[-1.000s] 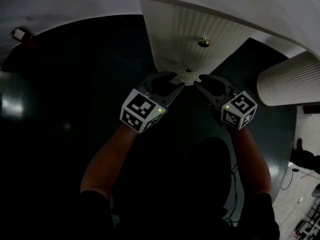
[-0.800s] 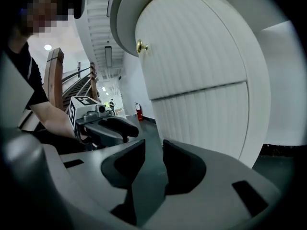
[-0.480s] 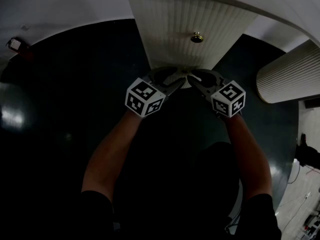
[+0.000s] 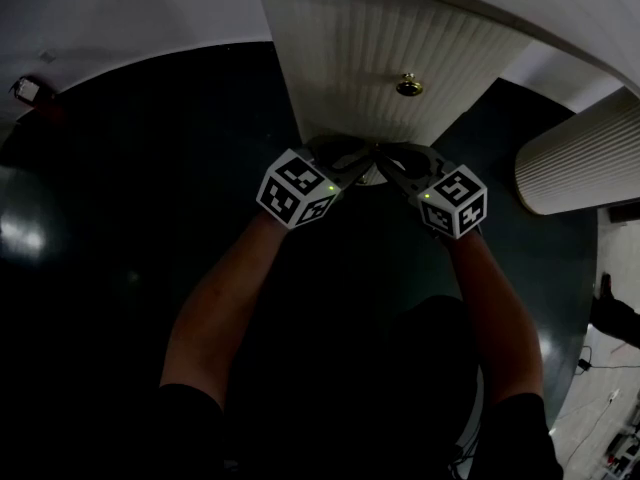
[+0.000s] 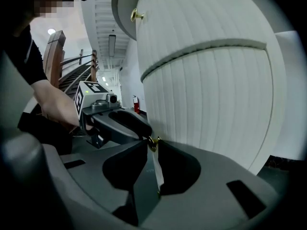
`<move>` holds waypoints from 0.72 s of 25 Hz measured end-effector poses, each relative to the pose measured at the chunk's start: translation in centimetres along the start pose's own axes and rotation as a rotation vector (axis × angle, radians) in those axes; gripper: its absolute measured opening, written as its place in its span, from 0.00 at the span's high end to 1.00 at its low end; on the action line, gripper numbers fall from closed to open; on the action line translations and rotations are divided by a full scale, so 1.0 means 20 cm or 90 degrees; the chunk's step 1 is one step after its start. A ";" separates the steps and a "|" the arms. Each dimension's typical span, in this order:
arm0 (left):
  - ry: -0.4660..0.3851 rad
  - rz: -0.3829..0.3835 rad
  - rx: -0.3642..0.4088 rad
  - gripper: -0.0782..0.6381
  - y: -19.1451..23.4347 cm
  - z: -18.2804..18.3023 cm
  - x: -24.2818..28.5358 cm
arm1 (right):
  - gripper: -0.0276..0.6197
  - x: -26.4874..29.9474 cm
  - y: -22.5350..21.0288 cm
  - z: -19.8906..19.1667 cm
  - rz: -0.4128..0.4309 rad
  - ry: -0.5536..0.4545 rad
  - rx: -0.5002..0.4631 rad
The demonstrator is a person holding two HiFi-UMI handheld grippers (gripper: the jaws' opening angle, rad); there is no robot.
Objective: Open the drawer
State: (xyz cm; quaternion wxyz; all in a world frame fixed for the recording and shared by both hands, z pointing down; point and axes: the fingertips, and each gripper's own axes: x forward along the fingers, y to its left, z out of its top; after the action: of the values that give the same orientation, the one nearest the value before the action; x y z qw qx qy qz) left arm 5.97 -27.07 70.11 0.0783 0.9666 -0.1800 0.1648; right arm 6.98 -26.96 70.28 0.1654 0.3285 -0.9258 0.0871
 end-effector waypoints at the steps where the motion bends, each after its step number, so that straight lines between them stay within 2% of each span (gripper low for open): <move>1: 0.000 -0.003 0.000 0.73 0.00 0.00 0.00 | 0.85 0.00 0.00 0.00 0.002 -0.006 0.001; 10: 0.001 -0.031 0.011 0.83 0.00 -0.01 0.04 | 0.88 0.02 -0.01 0.02 0.033 -0.030 0.015; 18: 0.003 -0.035 0.027 0.84 -0.04 0.00 0.01 | 0.88 0.00 0.03 0.03 0.037 -0.032 0.024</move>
State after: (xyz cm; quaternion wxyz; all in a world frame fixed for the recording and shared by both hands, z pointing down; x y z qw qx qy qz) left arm 6.44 -26.46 70.11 0.0626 0.9722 -0.1494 0.1688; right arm 6.50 -26.67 69.75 0.1329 0.3066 -0.9371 0.1011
